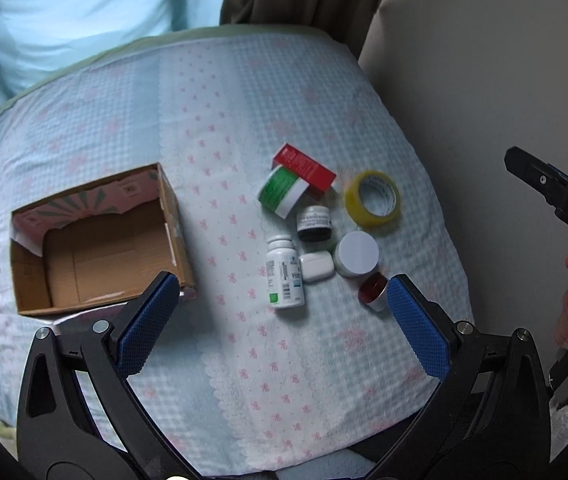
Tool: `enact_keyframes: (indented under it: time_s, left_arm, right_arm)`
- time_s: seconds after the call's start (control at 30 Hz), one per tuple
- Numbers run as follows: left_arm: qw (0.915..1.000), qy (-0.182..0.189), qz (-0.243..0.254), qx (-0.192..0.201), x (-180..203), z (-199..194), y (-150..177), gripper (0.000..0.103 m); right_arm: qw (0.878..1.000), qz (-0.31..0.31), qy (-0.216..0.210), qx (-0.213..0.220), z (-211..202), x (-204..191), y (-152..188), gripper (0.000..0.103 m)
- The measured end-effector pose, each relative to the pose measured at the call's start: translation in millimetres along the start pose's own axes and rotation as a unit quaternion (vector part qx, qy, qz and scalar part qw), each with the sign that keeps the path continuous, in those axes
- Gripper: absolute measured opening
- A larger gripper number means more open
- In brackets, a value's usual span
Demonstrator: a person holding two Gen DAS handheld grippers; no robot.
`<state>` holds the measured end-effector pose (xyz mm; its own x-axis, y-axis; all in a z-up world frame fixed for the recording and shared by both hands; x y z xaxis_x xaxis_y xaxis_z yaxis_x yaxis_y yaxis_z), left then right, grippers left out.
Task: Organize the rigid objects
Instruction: 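Lower the left tool onto the white pill bottle while the right tool approaches the yellow tape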
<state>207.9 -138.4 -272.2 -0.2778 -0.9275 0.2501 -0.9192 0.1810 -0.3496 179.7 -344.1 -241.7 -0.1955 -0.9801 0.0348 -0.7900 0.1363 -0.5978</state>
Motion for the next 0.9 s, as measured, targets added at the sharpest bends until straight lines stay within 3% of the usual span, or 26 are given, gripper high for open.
enact_keyframes:
  time_s: [0.13, 0.27, 0.37, 0.6, 0.9]
  left_arm:
    - [0.9984, -0.009, -0.004, -0.055, 7, 66, -2, 0.102]
    - [0.9923, -0.007, -0.041, -0.117, -2, 127, 0, 0.099]
    - [0.9881, -0.021, -0.037, -0.148, -6, 162, 5, 0.097]
    - [0.9719, -0.026, -0.059, -0.226, -24, 222, 24, 0.095]
    - [0.9613, -0.036, -0.044, -0.27, -30, 261, 41, 0.087]
  right_arm:
    - [0.998, 0.009, -0.018, -0.054, 64, 11, 8, 0.103]
    - [0.994, 0.01, -0.032, -0.106, 125, 13, 23, 0.103]
    - [0.989, 0.015, -0.039, -0.14, 166, 14, 35, 0.103]
    - [0.976, -0.015, -0.041, -0.213, 240, -1, 59, 0.103]
    - [0.97, -0.022, -0.029, -0.24, 282, -4, 75, 0.103]
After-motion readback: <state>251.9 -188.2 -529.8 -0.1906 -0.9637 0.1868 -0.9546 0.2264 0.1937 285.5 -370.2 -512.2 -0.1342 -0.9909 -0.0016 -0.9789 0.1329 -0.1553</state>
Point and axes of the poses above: each gripper's, at about its wrist camera, not at the fingertips, and z roughly the way its jaws point, x to its right, y to its underside, the point moved 1 cm from there along z, roughly the way its jaws point, and after that the axes turned 5 degrees about y, right-handed, at the moved point
